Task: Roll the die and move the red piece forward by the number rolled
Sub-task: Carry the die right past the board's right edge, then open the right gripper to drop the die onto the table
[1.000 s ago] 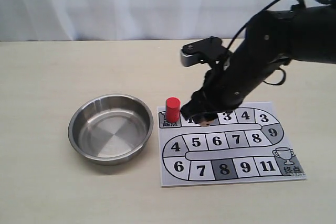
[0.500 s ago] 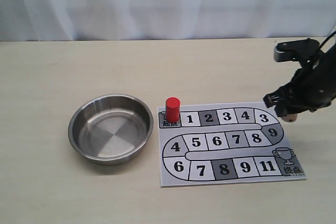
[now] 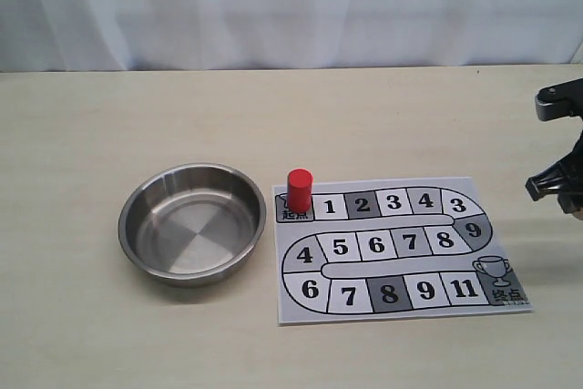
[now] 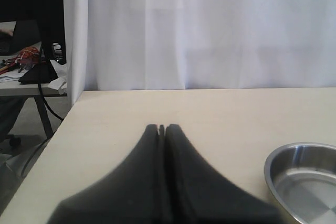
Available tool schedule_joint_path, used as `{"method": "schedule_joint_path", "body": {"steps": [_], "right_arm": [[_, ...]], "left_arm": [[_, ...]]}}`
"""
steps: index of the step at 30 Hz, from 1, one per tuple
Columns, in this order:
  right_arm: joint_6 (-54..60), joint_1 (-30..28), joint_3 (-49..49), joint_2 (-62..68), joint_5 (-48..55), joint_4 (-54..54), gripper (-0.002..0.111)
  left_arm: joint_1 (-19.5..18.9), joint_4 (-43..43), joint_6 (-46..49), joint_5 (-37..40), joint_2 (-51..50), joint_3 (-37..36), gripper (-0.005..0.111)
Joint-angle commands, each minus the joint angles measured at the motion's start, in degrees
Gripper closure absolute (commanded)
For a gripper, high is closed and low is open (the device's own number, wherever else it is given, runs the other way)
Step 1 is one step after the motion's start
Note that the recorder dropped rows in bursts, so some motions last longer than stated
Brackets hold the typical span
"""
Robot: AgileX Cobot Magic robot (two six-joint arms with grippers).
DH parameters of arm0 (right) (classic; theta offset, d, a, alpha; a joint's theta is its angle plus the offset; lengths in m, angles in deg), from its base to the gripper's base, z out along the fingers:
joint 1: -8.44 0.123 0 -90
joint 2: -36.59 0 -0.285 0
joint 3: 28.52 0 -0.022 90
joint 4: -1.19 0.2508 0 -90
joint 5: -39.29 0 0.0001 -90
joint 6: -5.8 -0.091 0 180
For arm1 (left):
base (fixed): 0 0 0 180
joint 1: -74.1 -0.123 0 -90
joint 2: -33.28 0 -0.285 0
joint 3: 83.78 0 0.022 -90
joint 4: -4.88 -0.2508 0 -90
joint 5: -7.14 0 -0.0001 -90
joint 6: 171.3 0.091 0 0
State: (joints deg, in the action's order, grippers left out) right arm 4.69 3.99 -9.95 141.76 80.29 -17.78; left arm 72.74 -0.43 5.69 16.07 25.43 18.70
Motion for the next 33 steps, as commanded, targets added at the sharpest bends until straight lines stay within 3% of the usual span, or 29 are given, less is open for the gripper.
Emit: {"method": "schedule_joint_path", "body": {"steps": [1,16,19,26,29,33], "right_arm": [[-2.63,-0.33,0.17,-0.16,0.48,-2.12,0.104],[-0.23,-0.09,0.17,-0.16,0.08,1.35,0.101],[8.85,-0.09,0.17,-0.16,-0.32,11.63,0.085],[37.17,-0.09,0.17,-0.16,2.31,47.80,0.030],[36.11,-0.09,0.17,-0.16,2.05,47.36,0.014],[26.95,-0.09,0.17,-0.16,0.85,37.00,0.014]], "left_arm": [[0.01,-0.03,-0.02,-0.74,0.06,0.30,0.107],[0.01,-0.03,-0.02,-0.74,0.06,0.30,0.107],[0.01,-0.03,-0.02,-0.74,0.06,0.30,0.107],[0.01,-0.03,-0.02,-0.74,0.06,0.30,0.107],[0.01,-0.03,-0.02,-0.74,0.06,0.30,0.107],[0.01,-0.03,-0.02,-0.74,0.06,0.30,0.107]]}}
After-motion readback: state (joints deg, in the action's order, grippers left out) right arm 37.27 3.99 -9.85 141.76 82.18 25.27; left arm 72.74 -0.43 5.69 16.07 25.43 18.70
